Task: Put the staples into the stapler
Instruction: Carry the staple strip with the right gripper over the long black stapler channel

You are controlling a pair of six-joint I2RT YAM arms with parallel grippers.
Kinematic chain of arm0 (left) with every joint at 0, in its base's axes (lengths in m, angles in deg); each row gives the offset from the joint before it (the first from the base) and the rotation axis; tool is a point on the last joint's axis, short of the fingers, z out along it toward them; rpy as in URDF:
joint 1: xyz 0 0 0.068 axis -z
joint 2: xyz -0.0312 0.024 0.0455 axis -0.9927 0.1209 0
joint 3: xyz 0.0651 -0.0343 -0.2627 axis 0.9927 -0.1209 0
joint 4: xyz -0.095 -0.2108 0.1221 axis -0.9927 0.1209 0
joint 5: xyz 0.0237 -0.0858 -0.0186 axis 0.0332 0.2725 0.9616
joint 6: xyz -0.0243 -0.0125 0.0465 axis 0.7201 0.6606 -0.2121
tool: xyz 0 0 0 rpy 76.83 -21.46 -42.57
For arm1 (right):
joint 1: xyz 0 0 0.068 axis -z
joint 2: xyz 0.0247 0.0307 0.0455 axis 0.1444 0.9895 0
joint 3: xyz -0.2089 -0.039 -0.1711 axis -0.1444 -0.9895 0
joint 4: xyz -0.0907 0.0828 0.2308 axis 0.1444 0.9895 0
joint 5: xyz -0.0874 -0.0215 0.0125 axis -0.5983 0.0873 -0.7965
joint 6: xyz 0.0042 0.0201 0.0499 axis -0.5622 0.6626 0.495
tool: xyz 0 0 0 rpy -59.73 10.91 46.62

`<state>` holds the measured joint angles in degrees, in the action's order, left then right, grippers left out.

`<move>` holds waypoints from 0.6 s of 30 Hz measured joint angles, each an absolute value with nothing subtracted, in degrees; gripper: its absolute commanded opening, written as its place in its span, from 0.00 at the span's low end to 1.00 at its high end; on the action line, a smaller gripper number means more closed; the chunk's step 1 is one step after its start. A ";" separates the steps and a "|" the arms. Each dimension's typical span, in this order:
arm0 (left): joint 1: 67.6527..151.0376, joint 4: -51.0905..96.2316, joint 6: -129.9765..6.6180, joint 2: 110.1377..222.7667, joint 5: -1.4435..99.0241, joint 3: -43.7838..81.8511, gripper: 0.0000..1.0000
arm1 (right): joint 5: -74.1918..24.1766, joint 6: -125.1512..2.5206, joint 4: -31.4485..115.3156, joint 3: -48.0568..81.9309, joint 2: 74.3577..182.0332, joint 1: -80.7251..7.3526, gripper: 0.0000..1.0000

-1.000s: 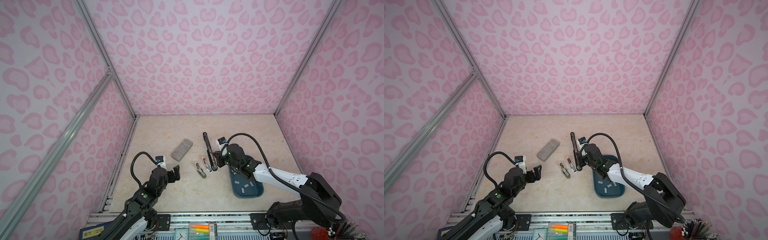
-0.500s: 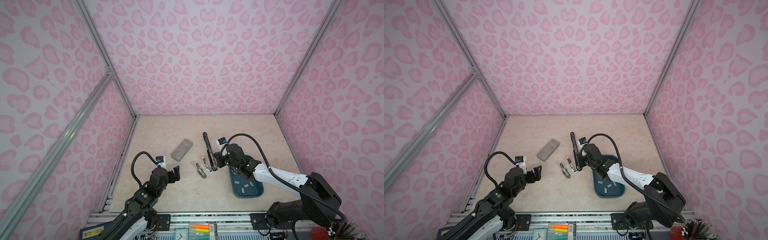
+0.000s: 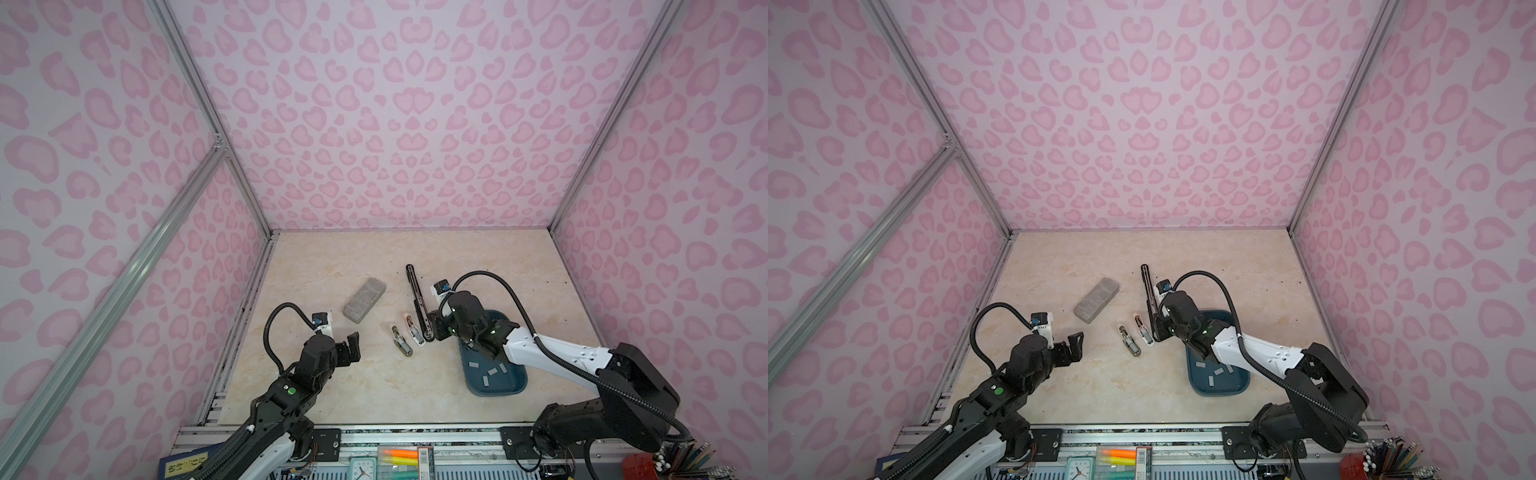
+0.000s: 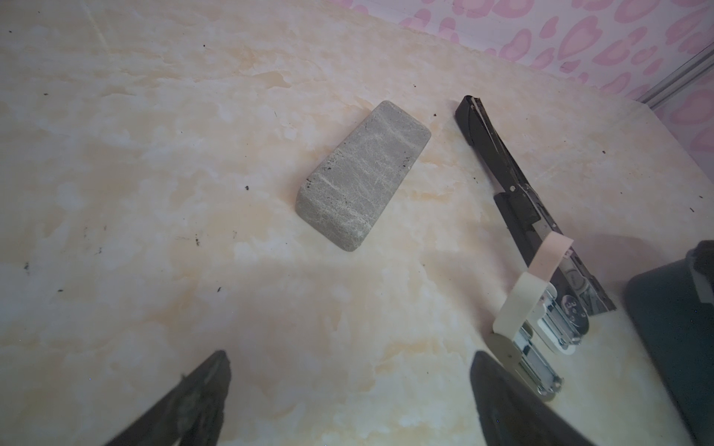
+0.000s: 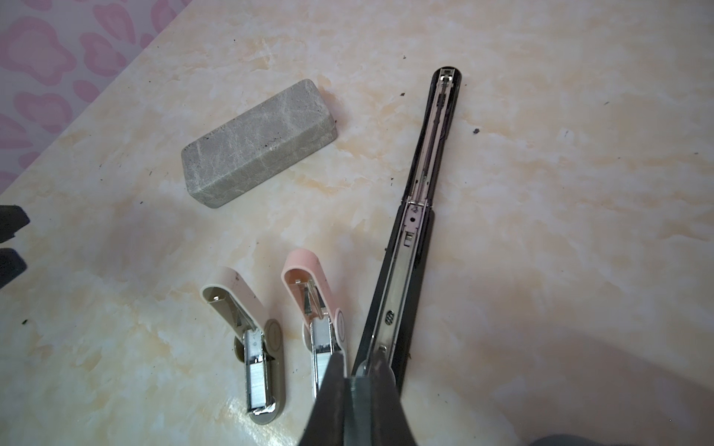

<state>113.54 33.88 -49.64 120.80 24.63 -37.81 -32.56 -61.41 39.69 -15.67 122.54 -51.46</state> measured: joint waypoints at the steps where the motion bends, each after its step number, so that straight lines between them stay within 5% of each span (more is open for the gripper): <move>1: 113.54 33.90 -49.62 120.87 24.63 -37.81 0.98 | -32.51 -61.43 39.93 -15.15 122.98 -51.79 0.00; 18: 113.56 33.93 -49.40 121.63 24.83 -37.66 0.98 | -36.51 -60.64 40.70 -12.98 128.93 -53.30 0.00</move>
